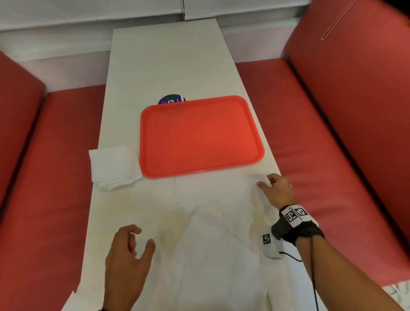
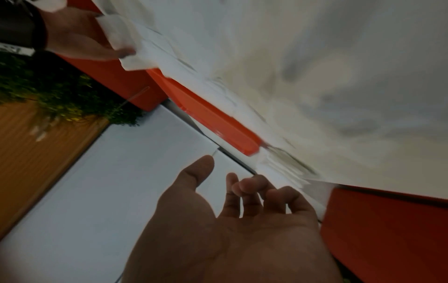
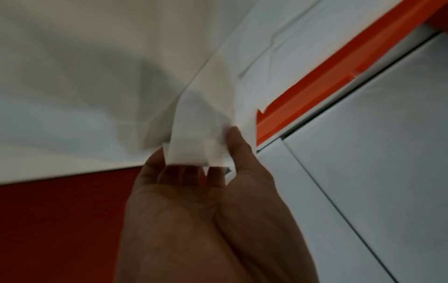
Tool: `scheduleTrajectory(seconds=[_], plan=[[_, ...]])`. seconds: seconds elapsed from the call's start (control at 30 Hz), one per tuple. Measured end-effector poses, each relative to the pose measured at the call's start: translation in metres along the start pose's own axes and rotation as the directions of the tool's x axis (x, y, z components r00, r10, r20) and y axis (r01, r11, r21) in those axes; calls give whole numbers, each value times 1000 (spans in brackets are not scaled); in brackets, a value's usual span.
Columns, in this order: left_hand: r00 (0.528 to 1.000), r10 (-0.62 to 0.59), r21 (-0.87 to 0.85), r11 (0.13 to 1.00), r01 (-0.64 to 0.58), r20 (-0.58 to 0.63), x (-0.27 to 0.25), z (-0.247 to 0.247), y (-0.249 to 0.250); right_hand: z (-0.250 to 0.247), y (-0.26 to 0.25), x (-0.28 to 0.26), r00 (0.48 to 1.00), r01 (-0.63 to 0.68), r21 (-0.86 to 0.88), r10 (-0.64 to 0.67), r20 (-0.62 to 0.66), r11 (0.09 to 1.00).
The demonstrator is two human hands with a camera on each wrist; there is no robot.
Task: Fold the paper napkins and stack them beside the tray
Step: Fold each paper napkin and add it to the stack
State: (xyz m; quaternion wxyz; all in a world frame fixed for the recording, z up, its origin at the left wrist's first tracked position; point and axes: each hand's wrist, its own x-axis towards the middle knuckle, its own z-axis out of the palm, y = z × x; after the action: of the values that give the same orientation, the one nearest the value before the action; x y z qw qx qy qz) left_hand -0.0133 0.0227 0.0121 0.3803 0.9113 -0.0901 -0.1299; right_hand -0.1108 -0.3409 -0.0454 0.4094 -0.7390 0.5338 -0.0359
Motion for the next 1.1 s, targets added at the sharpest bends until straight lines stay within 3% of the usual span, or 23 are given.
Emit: scheduleTrajectory(seconds=[0.17,0.23,0.33,0.47,0.53,0.6,0.7,0.77,0.87,1.03,1.1], plan=[[980,201,13,980,-201,-5,-15,33,40,-35,-13,-26,991,123,118,-127,29,985],[958,288,2,958,-288,7,-19,45,59,-53,-18,-39,969,220,45,-224,103,974],[889,450,-81,893,-444,84,-24,61,96,-89,-32,-67,881,425,-141,-373,292,894],[772,525,-171,850,-498,358,-24,71,156,-133,-66,-116,676,556,124,-534,508,822],[753,498,-281,867,-412,431,-25,69,176,-146,-76,-127,634,541,225,-569,524,810],[783,426,-417,878,-236,454,-28,63,187,-154,-77,-126,659,516,328,-612,438,791],[853,312,-582,813,-13,417,-36,53,191,-158,-66,-122,769,408,486,-578,274,773],[876,260,-664,743,87,406,-41,48,190,-150,-57,-129,799,290,579,-525,292,762],[891,229,-697,706,124,391,-48,46,188,-128,-43,-148,802,231,612,-504,321,757],[883,221,-679,721,138,414,-55,40,179,-110,-36,-161,905,179,719,-399,147,671],[889,215,-668,733,126,404,-57,39,173,-110,-34,-161,907,173,726,-395,146,666]])
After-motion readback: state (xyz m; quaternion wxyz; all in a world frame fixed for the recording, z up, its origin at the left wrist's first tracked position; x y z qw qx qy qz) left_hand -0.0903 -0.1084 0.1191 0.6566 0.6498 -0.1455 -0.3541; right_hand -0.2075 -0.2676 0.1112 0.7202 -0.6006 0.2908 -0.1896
